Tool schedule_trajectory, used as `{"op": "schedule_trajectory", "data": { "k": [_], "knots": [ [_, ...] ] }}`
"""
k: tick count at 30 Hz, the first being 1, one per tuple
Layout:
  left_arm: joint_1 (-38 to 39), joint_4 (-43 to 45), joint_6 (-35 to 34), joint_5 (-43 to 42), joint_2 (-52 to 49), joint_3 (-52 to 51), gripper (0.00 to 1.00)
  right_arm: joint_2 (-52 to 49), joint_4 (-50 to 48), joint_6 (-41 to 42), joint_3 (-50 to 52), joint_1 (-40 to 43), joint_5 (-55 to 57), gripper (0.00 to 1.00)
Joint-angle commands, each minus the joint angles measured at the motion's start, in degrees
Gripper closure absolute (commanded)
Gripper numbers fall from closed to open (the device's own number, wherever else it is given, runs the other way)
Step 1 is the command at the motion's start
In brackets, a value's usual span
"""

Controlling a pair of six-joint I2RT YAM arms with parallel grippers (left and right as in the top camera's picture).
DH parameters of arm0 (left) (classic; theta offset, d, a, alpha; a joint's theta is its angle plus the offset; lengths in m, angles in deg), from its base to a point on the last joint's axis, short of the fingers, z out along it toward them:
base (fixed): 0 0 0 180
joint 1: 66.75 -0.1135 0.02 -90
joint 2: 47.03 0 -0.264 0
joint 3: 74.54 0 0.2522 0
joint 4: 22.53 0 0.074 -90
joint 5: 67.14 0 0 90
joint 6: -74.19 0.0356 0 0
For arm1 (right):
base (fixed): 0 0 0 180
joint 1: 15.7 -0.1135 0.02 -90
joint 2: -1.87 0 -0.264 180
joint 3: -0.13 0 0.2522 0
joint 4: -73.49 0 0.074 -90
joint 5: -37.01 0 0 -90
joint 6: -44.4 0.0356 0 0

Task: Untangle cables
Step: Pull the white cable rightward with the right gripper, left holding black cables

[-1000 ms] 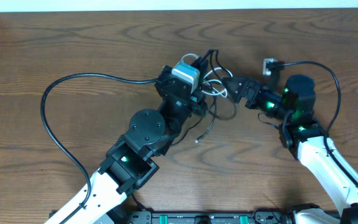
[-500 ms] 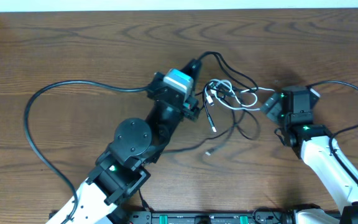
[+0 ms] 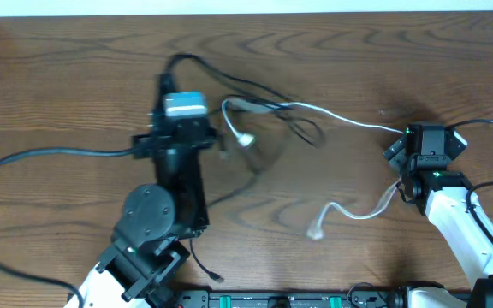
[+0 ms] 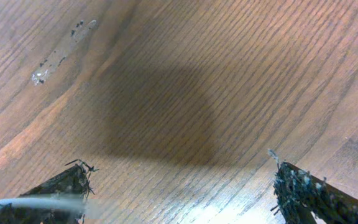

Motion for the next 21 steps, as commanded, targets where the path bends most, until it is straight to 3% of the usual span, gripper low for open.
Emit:
{"op": "schedule_trajectory", "data": {
  "k": [1, 15, 21],
  "knots": [
    [-2.6, 0.8, 8.3, 13.4, 1.6, 1.5, 0.92, -0.2, 0.2, 0.0, 0.0, 0.5, 2.2, 0.07],
    [-5.2, 0.8, 8.2, 13.6, 2.0, 1.5, 0.92, -0.2, 0.1, 0.0, 0.0, 0.4, 1.7, 0.08],
    [-5.2, 0.7, 7.9, 13.6, 1.9, 1.5, 0.92, -0.2, -0.4, -0.1, 0.0, 0.5, -1.6, 0.03]
  ]
}}
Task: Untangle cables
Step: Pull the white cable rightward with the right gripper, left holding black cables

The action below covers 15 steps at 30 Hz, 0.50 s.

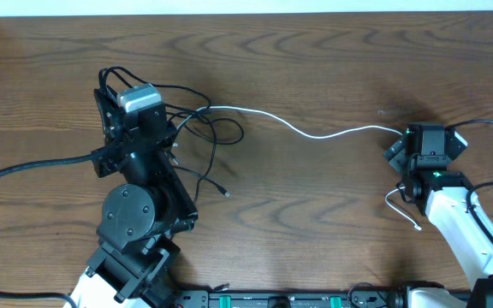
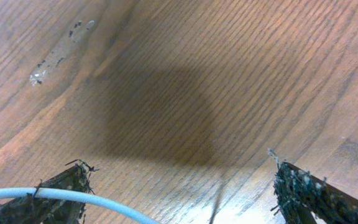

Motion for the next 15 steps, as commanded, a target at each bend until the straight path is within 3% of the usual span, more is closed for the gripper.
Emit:
{"op": "schedule_trajectory", "data": {
  "k": [1, 8, 15],
  "knots": [
    [-0.3, 0.5, -0.5, 1.1, 0.5, 1.5, 0.92, -0.2, -0.5, -1.2, 0.0, 0.5, -2.6, 0.01],
    [-0.2, -1.5, -2.6, 0.9, 0.5, 1.5, 0.92, -0.2, -10.9, -27.1, 0.0, 0.3, -26.8, 0.01],
    [-0.1, -4.8, -10.8, 0.2, -0.6, 1.5, 0.93, -0.2, -13.4, -49.4, 0.0, 0.2, -57.2, 0.01]
  ]
}}
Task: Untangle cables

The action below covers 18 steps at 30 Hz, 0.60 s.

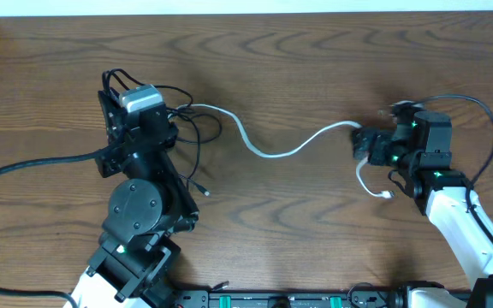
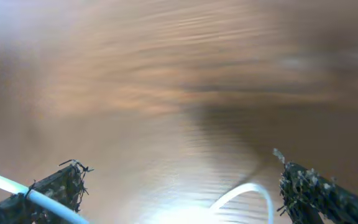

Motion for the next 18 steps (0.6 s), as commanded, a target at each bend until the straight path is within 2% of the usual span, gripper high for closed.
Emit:
{"op": "schedule_trajectory", "data": {
  "k": [1, 12, 18],
  "knots": [
    [0.0, -0.6, -5.5, -0.1, -0.6, 1.5, 0.93, -0.1, 0.4, -15.8, 0.0, 0.0, -20.0, 0.01],
    [2.3, -4.0, -6.0, -10.8, -5.8, 1.5, 0.93, -0.1, 4.3, -28.7, 0.0, -2.3, -31.3, 0.01],
    [2.3, -5.9, -12.5, -14.8, -9.1, 1.5, 0.93, -0.1, 3.9, -31.8, 0.0, -2.5, -33.0, 0.01]
  ]
}}
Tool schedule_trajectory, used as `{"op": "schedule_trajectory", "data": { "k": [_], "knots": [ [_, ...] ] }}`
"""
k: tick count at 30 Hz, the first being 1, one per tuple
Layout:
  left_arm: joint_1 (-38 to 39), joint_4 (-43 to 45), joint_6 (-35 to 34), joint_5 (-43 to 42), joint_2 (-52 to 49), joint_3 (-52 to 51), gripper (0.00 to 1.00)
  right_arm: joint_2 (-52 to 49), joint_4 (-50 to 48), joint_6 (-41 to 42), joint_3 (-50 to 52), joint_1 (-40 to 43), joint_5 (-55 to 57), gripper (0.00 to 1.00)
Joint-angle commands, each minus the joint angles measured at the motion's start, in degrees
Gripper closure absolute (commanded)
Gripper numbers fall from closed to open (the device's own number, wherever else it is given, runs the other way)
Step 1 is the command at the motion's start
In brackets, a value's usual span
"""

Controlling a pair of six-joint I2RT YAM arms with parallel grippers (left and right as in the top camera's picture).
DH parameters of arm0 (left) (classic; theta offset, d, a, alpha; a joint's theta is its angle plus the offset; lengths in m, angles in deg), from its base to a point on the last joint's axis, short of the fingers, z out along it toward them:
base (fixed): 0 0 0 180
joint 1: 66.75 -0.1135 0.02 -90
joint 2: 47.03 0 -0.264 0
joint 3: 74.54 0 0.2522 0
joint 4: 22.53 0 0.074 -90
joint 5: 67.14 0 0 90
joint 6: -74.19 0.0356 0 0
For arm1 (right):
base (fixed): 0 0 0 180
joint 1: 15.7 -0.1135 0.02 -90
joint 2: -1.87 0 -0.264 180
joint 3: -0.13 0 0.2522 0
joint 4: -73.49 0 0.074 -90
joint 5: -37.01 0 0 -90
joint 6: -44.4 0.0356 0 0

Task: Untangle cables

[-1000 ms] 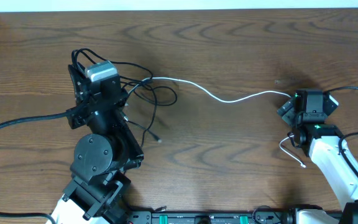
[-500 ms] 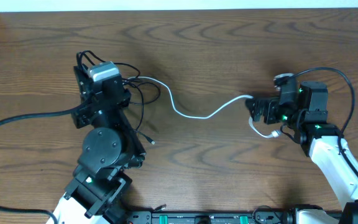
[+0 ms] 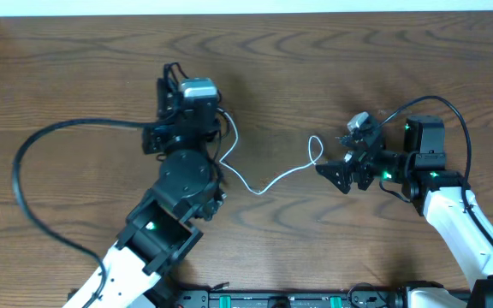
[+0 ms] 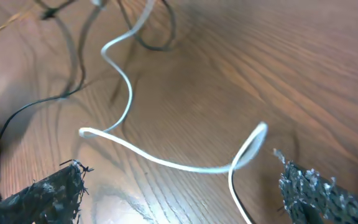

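Note:
A white cable (image 3: 268,181) lies slack on the table. It runs from beside my left gripper (image 3: 188,92) down and across to a small loop (image 3: 315,150) in front of my right gripper (image 3: 342,147). In the right wrist view the white cable (image 4: 126,93) snakes across the wood. Its loop (image 4: 253,140) and tail pass between the fingers (image 4: 316,193) of the right gripper (image 4: 175,160), which stands wide open. Thin black cable (image 4: 73,43) lies at the far end near the left arm. The left gripper's fingers are hidden under its wrist.
A thick black arm cable (image 3: 24,162) arcs over the left part of the table. The left arm's body (image 3: 182,184) covers the wood beside the white cable. The wooden table (image 3: 315,60) ends at its far edge along the top of the overhead view.
My left gripper has moved right, from the upper left toward the middle. The white cable now lies slacker, with a loop near the right gripper. It no longer rests across the right gripper's left finger.
My left gripper stood over the tangle at the centre, and the white cable ran to the right gripper. Then the left gripper was far left with the black strands, the white cable stretched. The right gripper then stood further left, and now the white cable lies loose between both arms.

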Motion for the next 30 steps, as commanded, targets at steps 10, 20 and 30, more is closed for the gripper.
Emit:
{"op": "schedule_trajectory", "data": {
  "k": [10, 20, 30],
  "knots": [
    [0.2, -6.0, -12.3, -36.8, -1.2, 1.5, 0.92, -0.1, -8.6, 5.6, 0.0, -0.8, 5.8, 0.01],
    [0.2, -1.0, -13.8, -59.8, 2.5, 1.5, 0.93, -0.1, -14.0, 20.2, 0.0, -0.8, 15.6, 0.01],
    [0.2, 4.9, -14.0, -61.2, 5.8, 1.5, 0.93, -1.0, -15.0, 21.6, 0.0, -0.9, 15.8, 0.01]
  ]
}}
